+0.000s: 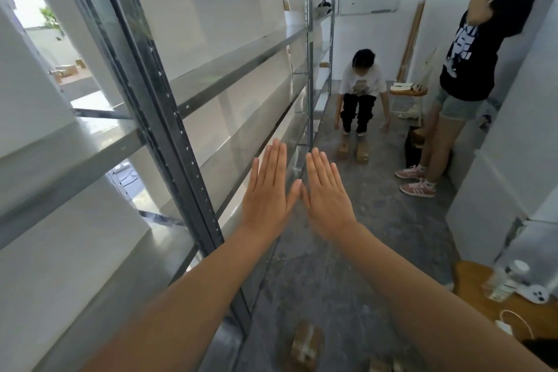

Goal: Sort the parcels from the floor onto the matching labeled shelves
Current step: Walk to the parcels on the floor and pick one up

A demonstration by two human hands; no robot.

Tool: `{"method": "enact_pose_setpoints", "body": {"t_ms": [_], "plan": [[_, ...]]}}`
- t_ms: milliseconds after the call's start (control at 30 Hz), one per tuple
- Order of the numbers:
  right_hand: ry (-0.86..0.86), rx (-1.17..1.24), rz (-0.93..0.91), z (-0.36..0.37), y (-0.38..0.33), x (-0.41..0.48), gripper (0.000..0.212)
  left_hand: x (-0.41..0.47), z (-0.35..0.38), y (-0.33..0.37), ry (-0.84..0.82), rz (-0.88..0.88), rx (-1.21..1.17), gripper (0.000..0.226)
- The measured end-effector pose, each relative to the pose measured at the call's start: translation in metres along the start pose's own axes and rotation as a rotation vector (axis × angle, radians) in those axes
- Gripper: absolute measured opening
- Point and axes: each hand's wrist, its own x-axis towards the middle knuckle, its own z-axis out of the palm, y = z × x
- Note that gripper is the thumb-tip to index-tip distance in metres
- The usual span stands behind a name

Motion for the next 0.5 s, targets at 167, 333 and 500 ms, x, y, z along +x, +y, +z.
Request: {"method": "enact_pose_setpoints", "body": {"t_ms": [167,333,500], "plan": [[-0.061,0.037,-0.026,0.017,0.035,0.031,0.061,0.032,0.028,0.005,-0.037,-0.067,0.006,0.073],[-0.128,0.051,-0.05,0.046,0.061,0.037,0.061,0.037,0.06,0.013,-0.079,-0.093,-0.01,0.071],[-0.201,0.113,-0.024,0.08,0.076,0.025,0.062,0.023,0.1,0.006,-0.131,-0.109,0.006,0.072]]}}
